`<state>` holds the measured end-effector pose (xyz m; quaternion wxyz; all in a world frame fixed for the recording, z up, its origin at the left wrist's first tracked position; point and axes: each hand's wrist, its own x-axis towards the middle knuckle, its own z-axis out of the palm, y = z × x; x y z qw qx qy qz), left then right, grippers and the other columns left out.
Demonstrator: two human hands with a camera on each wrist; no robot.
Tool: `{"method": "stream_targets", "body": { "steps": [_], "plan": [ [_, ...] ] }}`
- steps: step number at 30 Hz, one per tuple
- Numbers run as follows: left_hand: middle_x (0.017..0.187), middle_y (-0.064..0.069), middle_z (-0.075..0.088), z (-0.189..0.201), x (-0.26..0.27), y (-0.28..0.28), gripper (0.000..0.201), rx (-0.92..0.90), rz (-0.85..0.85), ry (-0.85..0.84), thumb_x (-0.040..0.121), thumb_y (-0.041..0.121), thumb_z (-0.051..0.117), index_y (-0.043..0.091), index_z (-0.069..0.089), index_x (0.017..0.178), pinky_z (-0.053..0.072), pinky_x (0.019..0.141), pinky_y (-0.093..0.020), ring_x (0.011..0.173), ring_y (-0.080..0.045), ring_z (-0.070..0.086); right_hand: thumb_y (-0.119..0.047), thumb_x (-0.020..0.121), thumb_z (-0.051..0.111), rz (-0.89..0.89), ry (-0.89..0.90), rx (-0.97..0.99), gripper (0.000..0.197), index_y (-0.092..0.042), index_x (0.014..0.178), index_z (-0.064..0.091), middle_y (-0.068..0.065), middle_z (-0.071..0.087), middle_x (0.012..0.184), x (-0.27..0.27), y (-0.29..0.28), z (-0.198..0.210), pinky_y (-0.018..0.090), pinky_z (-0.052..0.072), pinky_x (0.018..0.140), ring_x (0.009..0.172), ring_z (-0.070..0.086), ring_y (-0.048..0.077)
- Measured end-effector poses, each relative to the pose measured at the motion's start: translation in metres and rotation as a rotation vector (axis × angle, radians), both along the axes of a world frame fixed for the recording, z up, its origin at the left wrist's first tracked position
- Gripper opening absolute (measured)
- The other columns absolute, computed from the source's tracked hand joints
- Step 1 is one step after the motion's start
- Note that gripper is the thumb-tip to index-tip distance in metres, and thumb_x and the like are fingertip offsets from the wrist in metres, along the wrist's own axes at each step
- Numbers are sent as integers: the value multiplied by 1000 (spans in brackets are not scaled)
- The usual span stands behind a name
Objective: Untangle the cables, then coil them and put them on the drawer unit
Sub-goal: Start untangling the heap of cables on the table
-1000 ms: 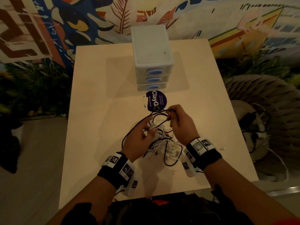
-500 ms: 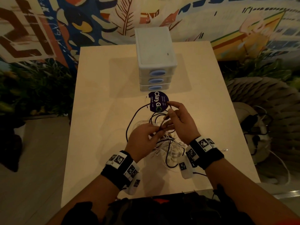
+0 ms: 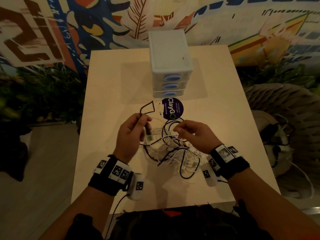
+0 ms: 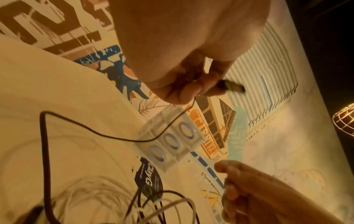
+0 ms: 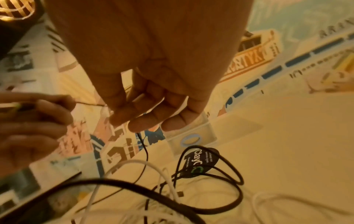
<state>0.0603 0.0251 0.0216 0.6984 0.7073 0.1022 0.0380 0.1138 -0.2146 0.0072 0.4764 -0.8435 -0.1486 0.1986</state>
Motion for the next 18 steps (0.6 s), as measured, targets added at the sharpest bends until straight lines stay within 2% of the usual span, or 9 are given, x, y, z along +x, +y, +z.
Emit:
{"method": "stream_targets", "body": {
  "steps": [1,4,7,9,10,12,14,15,18],
  "plan": [
    [64,0,55,0,0,7,28,-10,-9,7,109,16,44,8,64,92,31,48,-28,54,-20,39,-34,99,63,15,-19,-42,13,-34,110,69,-9,74,83,1,0,0,36,58,79,79,70,7],
    [55,3,38,4,-2,24,31,26,-143,-14,102,17,43,3,61,81,22,49,-28,50,-14,30,-39,94,68,111,-28,-165,46,-39,136,49,-16,68,89,0,13,0,30,54,78,79,65,1],
    [52,1,44,18,-9,28,31,96,-298,-22,98,16,46,4,68,79,29,49,-21,47,-12,36,-40,90,73,201,-6,-213,75,-39,152,30,-22,60,93,-6,39,1,25,51,78,82,63,1],
    [53,5,48,27,-12,25,30,74,-381,-43,97,18,50,3,71,83,32,50,-17,47,-8,39,-39,91,73,220,-4,-147,74,-38,153,32,-22,59,91,-9,54,3,22,53,79,83,63,1],
    [55,8,51,29,-12,23,29,79,-402,-65,97,18,51,3,71,83,34,52,-16,48,-5,41,-37,94,69,220,-35,-101,60,-37,147,41,-21,60,88,-8,60,3,21,51,77,80,63,0],
    [63,8,63,27,-12,19,25,184,-380,-117,98,19,54,8,72,85,46,59,-23,58,-5,56,-28,101,59,191,-97,-31,19,-33,119,66,-19,63,79,-5,64,5,23,48,72,73,61,-2],
    [74,0,66,18,-11,17,12,322,-263,-121,97,31,66,21,72,98,52,67,-43,67,-20,61,-20,105,51,82,-15,78,25,-31,95,71,-14,71,75,-3,61,9,29,52,71,67,63,5],
    [79,0,63,10,-12,19,20,405,-184,-90,92,38,73,30,69,109,51,66,-44,68,-21,57,-19,107,48,20,45,130,31,-27,88,72,-7,74,76,-3,59,14,32,55,70,64,65,12],
    [112,12,50,-18,-13,21,89,655,-3,47,71,56,86,44,39,146,45,71,-17,85,-6,53,-20,109,40,-113,163,283,49,-12,71,69,7,72,69,-1,48,27,34,54,63,55,62,21]
  ]
}}
